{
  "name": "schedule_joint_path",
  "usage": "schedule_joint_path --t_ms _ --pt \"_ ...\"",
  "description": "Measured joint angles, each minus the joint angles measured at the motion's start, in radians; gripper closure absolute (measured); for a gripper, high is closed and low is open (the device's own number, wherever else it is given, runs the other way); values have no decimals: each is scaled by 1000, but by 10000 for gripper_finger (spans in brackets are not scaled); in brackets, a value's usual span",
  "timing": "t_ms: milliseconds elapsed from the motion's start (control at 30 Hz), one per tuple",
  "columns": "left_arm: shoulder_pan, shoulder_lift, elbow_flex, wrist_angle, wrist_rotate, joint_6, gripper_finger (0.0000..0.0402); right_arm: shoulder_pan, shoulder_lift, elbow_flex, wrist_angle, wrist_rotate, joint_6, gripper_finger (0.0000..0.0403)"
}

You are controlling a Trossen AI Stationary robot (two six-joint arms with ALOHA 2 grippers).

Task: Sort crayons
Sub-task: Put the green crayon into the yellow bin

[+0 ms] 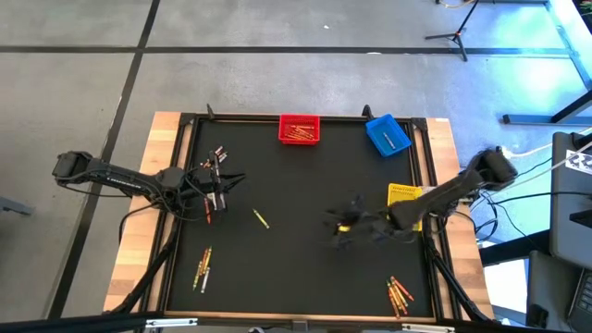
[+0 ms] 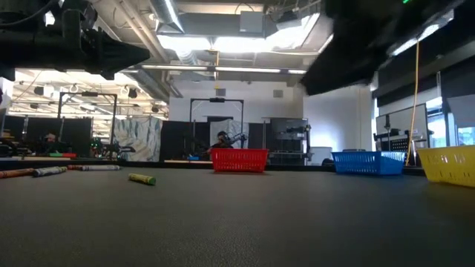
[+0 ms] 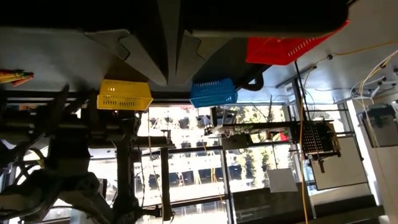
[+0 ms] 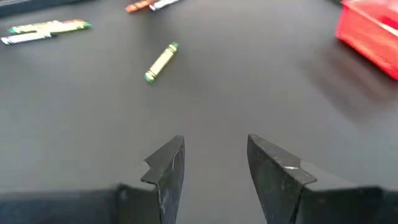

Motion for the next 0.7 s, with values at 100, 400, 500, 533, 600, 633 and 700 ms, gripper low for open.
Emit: schedule_joint_path --t_ms 100,400,500,533,600,633,700 --pt "0 0 0 0 0 0 376 -55 105 0 183 -74 -90 230" --pt "0 0 0 1 -1 1 376 -154 394 70 583 -265 -301 230" --pt "0 0 0 1 -2 1 376 -166 474 155 573 -271 -359 230" --pt "0 0 0 1 -2 1 376 -172 499 185 572 -272 -373 230" --pt "0 0 0 1 -2 1 376 -177 548 238 567 -272 -396 230" --pt "0 0 0 2 -2 1 376 -178 568 265 567 -273 -407 230" --pt "0 0 0 1 -2 1 376 -184 606 321 556 -271 -423 230"
